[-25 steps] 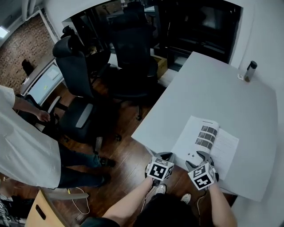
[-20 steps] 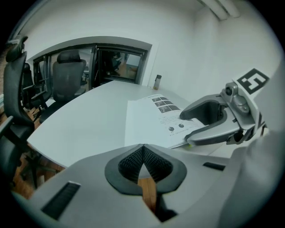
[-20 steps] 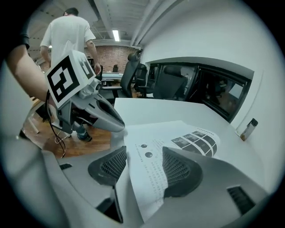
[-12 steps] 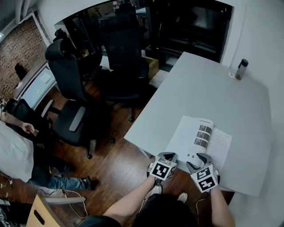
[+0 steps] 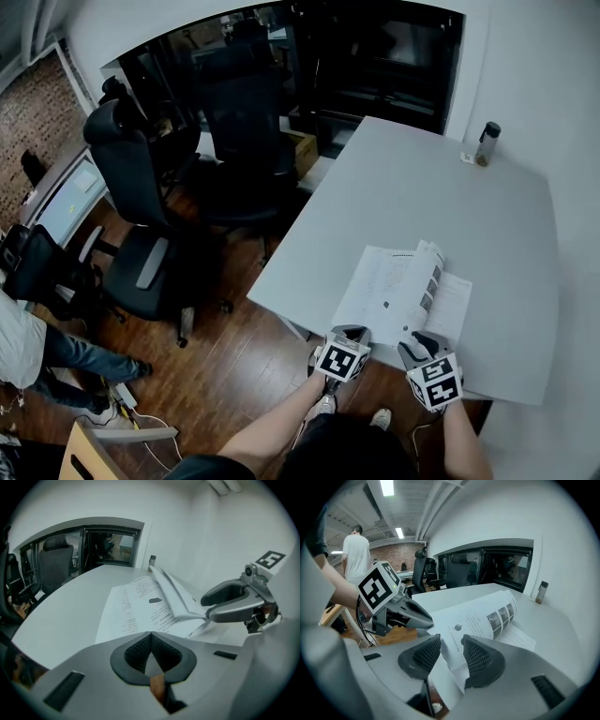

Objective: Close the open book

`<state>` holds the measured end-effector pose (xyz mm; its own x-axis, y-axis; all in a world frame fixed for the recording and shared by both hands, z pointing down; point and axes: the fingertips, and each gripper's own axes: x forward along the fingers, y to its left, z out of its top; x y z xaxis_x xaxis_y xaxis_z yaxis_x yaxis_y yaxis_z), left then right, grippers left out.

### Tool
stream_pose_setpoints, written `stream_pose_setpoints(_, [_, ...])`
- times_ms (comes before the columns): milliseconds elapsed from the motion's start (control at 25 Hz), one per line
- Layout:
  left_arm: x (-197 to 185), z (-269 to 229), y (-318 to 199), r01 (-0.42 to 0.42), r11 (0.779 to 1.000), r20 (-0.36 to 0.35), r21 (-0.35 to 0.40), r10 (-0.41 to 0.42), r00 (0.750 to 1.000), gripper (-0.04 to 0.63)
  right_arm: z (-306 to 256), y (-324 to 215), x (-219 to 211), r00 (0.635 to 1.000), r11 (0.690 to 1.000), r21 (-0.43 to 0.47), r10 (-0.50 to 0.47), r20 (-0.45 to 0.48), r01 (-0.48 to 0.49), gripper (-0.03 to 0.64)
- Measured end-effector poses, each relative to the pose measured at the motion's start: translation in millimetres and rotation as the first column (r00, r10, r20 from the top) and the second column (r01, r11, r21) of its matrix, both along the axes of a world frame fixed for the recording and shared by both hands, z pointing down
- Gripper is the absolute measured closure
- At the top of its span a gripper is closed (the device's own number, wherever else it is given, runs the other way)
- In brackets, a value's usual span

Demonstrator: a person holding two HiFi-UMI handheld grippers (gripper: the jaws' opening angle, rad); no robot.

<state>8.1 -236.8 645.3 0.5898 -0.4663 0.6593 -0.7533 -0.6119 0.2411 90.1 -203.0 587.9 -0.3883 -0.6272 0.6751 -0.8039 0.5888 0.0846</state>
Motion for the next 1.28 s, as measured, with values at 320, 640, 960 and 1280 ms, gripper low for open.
stream_pose_setpoints(320, [2, 2, 2, -0.005, 1.000, 0.030, 0.006, 0.005, 1.000, 0.591, -11, -1, 62, 0.980, 0.980, 0.030, 0.195, 0.032, -0.195, 0.523])
stream_pose_setpoints(640, [-9, -5, -4, 0.008, 1.000, 0.037, 0.027, -0.009, 0.999, 0.591, 11, 33, 94, 0.954, 0.956, -0.057, 0.290, 0.074, -0.287, 0.523])
stream_pose_setpoints(960, [-5, -12, -3, 0.009, 0.999, 0.016, 0.035, -0.010, 1.000, 0.589, 33, 67, 136, 0.895, 0.897, -0.120, 0.437, 0.092, -0.426, 0.523])
stream_pose_setpoints(1280, [1, -13, -2, 0.013, 0.999, 0.000, 0.031, -0.013, 1.000, 0.589, 12, 65, 165, 0.855, 0.860, -0.078, 0.510, 0.094, -0.505, 0.611])
